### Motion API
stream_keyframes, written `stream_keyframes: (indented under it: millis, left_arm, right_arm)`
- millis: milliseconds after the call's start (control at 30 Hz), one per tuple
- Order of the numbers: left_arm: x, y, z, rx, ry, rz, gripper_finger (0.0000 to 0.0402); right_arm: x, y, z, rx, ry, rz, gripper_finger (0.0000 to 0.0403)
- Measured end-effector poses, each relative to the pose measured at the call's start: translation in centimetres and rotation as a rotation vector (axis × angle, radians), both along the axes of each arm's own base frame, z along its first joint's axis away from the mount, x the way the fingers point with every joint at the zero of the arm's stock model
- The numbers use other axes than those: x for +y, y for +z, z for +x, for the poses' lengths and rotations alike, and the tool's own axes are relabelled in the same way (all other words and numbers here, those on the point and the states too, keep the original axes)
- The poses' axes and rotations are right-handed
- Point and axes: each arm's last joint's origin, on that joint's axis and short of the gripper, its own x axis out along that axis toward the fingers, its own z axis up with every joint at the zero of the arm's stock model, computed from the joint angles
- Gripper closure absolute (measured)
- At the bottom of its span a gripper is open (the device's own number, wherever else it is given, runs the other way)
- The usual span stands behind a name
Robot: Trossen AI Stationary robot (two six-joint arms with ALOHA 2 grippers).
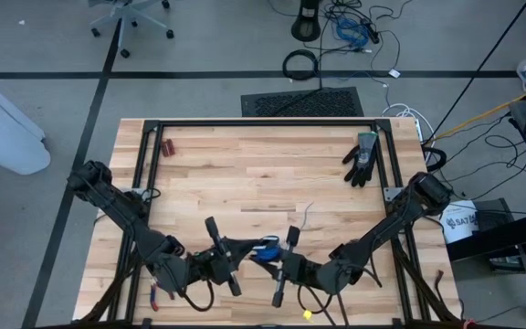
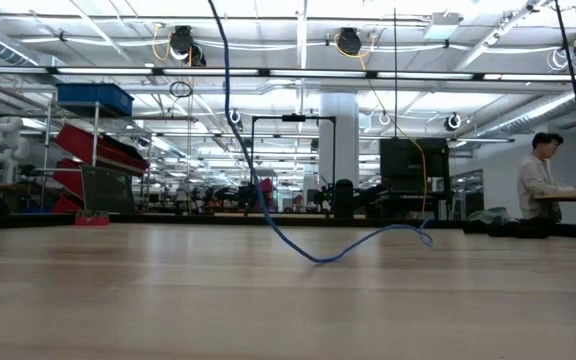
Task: Coil cords
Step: Coil the blue wire onto a spool
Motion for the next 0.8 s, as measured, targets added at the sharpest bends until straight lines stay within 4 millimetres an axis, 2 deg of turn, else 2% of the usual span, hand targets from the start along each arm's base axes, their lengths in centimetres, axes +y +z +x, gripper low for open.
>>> stream_keyframes:
  millis: [200, 433, 800]
  left_arm:
    - [-0.1, 0.5, 0.1, -0.051, -0.062, -0.042, 0.0395]
    - [-0.3, 0.8, -0.1, -0.075, -0.079, -0.061, 0.0395]
    - [-1.4, 2.2, -1.5, -0.173, -0.144, -0.147, 0.0395]
  right_arm:
    - [0.0, -1.0, 0.6, 0.016, -0.008, -0.006, 0.0403]
    - [0.0, -1.3, 0.7, 0.028, -0.013, -0.015, 0.0403]
    - [0.1, -1.7, 0.5, 0.067, -0.055, -0.044, 0.0403]
